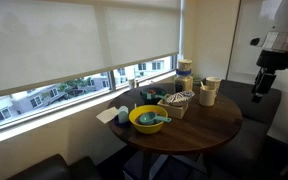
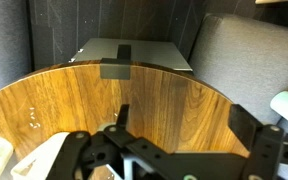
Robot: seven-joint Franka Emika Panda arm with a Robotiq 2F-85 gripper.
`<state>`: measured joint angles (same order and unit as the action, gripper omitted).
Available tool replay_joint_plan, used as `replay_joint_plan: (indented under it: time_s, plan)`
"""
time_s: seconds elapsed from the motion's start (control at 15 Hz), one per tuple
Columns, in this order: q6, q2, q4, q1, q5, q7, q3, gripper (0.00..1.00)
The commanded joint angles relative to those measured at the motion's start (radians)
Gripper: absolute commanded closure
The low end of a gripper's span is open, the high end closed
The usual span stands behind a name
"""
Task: Put the mug cup in the cup to the right
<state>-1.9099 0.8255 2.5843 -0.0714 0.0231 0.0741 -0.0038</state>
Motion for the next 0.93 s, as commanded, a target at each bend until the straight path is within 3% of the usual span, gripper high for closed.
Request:
replay_joint_plan:
  time_s: [0.0, 0.67, 0.8, 0.87]
  plan:
    - [0.003, -0.001, -0.003, 0.004, 0.003, 0.002, 0.003, 0.00]
    - [0.003, -0.001, -0.003, 0.004, 0.003, 0.002, 0.003, 0.00]
    - [-0.080, 0.002, 0.008, 0.055, -0.076, -0.037, 0.032, 0.00]
    - [-0.121, -0.009, -0.006, 0.067, -0.095, -0.024, 0.013, 0.00]
